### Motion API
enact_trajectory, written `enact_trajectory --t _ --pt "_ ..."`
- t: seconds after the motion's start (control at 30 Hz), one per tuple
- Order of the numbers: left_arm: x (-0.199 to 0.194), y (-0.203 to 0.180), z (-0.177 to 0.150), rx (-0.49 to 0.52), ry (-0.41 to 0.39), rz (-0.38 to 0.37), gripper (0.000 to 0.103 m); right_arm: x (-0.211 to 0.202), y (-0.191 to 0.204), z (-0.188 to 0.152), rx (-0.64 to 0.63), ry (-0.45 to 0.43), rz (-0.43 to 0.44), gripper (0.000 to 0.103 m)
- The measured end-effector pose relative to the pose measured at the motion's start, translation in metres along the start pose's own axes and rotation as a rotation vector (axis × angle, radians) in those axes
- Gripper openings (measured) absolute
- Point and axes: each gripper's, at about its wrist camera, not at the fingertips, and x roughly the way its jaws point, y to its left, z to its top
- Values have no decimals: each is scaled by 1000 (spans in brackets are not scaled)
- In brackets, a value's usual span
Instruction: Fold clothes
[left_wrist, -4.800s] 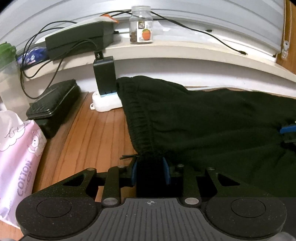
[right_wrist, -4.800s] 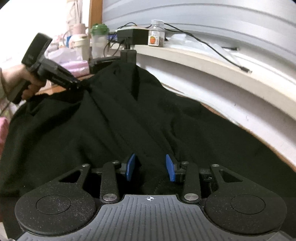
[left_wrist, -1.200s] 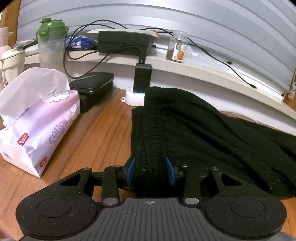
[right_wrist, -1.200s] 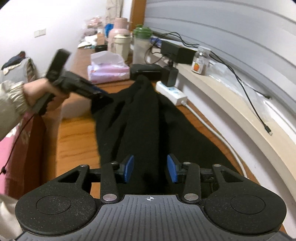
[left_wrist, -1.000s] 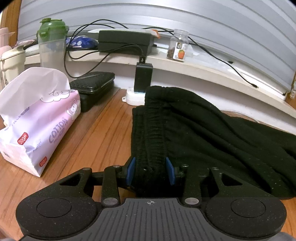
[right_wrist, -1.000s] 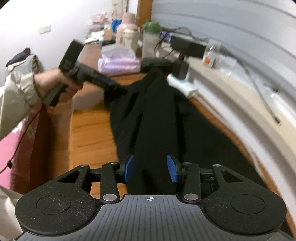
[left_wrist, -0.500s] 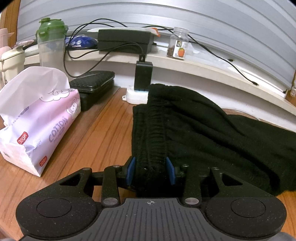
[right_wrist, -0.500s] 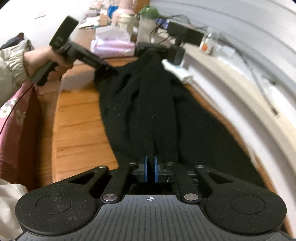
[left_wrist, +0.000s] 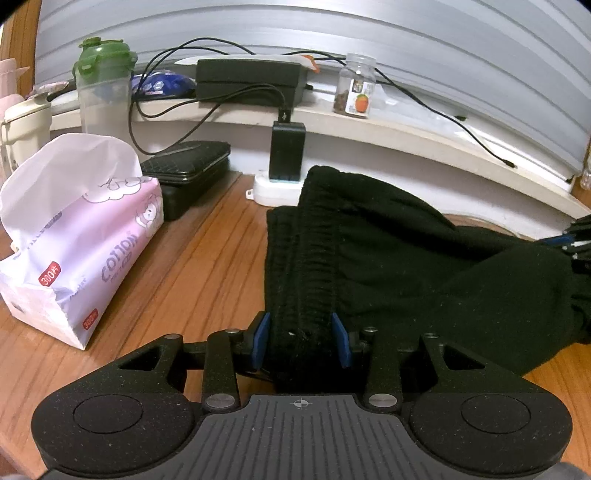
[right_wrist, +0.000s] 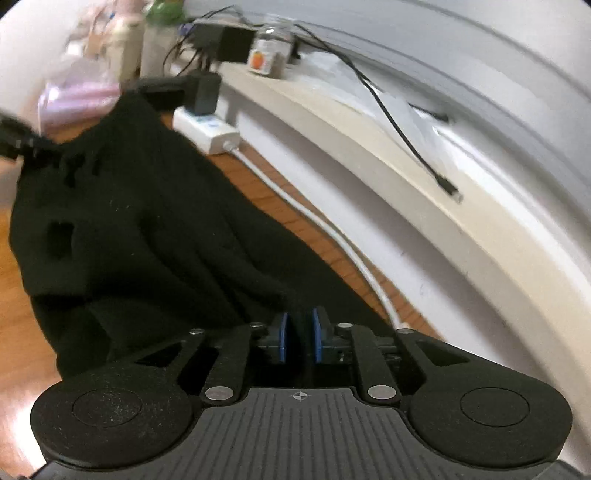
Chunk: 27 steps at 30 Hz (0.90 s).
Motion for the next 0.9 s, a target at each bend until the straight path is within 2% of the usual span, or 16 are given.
enact_trajectory --t 0.07,0.13,0.2,0.23,0.27,0.33,0.37,0.43,0.53,0.73,0.9 --pt "-1 0 0 0 -3 1 38 -9 -5 4 6 -68 -32 6" --pt "-4 -1 0 -3 -10 0 38 -23 -9 14 32 -173 -63 6" --pt "-7 -3 0 -5 -15 3 38 -20 -9 22 35 -200 -92 8" --pt "-9 -3 0 -3 -16 6 38 -6 -7 22 20 -136 -71 12" --pt "-11 -4 1 -2 -20 8 38 10 -4 21 2 -62 -45 12" --pt "-19 -5 5 -1 -38 11 38 27 1 11 -38 -11 -44 14" --pt "-24 -5 8 -4 -56 7 38 30 -2 8 -15 -9 -30 14" --pt "-31 -5 16 -10 -88 -3 45 34 -8 4 37 -12 1 15" --pt "-26 -7 33 -3 -103 -5 49 40 -17 -1 95 -19 40 23" --pt "29 -19 70 21 -58 -22 49 39 -22 -8 182 -69 98 25" --pt "64 -28 82 80 5 13 50 37 -24 -10 201 -72 113 25"
